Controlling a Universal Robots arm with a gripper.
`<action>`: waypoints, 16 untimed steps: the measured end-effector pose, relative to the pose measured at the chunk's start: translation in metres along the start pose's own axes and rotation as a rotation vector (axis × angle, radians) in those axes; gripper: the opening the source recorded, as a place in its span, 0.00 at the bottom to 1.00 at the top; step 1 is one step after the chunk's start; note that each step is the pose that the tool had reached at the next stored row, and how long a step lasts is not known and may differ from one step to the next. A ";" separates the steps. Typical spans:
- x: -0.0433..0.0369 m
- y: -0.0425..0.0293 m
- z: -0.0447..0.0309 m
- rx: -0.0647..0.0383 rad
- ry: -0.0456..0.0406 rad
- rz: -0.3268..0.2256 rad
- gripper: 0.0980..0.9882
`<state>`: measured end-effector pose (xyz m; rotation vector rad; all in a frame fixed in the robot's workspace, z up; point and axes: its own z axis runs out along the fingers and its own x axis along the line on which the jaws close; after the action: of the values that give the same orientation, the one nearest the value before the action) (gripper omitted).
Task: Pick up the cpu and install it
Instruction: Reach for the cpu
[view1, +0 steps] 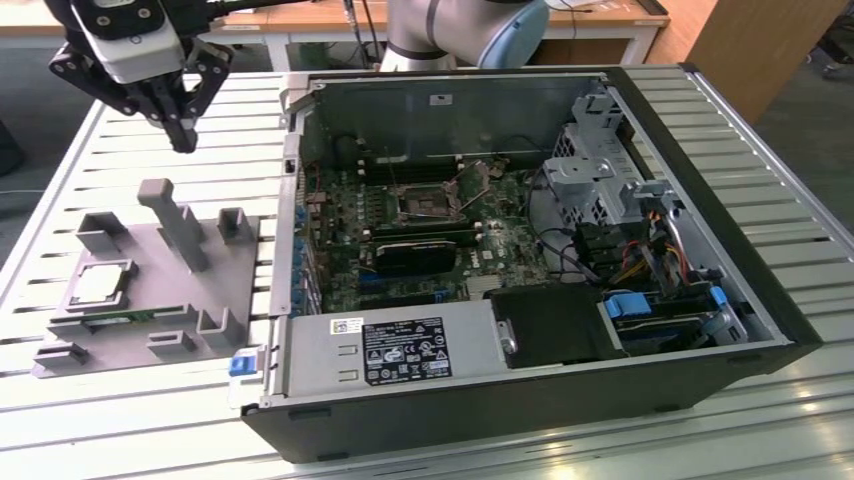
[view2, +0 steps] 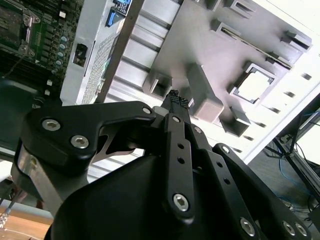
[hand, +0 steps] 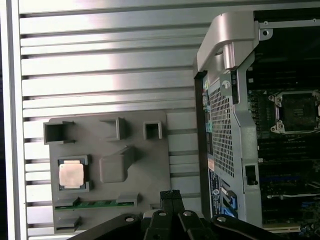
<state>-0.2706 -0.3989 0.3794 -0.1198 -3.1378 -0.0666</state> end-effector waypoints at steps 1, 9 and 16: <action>0.0004 0.0000 0.0001 0.000 0.0000 0.000 0.01; 0.0034 -0.0003 0.0004 0.000 0.0002 0.000 0.01; 0.0062 -0.0005 0.0007 0.000 0.0006 0.000 0.01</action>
<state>-0.2768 -0.3989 0.3787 -0.1198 -3.1372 -0.0665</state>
